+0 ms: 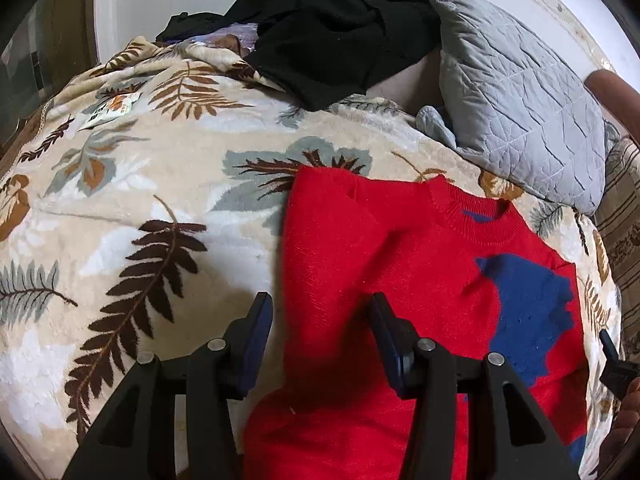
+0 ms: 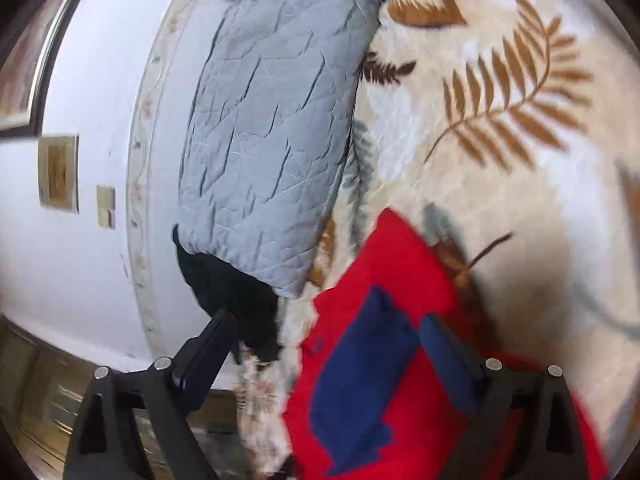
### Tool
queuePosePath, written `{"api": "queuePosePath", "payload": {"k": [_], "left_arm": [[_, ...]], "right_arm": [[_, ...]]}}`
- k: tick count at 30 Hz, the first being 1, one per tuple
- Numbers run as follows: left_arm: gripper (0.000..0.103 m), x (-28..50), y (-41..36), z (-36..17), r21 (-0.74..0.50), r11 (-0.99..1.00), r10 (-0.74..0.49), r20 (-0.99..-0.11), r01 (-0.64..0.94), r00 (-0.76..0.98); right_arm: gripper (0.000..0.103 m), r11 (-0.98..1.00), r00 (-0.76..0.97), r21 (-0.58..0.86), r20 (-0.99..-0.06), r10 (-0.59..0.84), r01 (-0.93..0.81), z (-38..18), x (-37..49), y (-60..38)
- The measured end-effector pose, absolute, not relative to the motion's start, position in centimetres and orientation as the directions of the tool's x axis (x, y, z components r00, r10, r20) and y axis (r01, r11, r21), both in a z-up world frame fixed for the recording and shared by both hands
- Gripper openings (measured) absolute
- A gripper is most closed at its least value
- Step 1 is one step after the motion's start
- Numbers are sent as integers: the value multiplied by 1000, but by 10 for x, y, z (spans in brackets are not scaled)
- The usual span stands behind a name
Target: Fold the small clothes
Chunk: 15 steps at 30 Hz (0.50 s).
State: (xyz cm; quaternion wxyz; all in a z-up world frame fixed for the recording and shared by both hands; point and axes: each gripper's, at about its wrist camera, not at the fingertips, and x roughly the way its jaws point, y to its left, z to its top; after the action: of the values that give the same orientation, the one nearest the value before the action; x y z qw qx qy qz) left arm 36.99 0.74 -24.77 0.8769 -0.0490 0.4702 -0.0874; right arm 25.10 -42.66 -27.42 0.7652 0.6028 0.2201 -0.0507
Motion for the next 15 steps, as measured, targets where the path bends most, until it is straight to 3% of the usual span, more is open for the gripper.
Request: {"api": "queuePosePath", "payload": {"k": [4, 8, 10, 13, 15], "left_arm": [[51, 367, 0, -247, -151, 980, -197, -810, 128, 552], [52, 368, -3, -246, -147, 979, -199, -810, 139, 552], [58, 368, -7, -246, -135, 980, -196, -810, 149, 552], [69, 368, -17, -245, -90, 979, -179, -807, 183, 562], [79, 369, -26, -249, -42, 979, -147, -818, 198, 556]], "right_arm": [[88, 382, 864, 868, -431, 260, 318, -266, 271, -418], [76, 612, 782, 720, -569, 254, 326, -255, 309, -400], [69, 656, 751, 678, -611, 251, 333, -260, 320, -396], [53, 666, 743, 694, -593, 312, 274, -264, 338, -391], [52, 700, 716, 670, -613, 334, 247, -269, 347, -379]]}}
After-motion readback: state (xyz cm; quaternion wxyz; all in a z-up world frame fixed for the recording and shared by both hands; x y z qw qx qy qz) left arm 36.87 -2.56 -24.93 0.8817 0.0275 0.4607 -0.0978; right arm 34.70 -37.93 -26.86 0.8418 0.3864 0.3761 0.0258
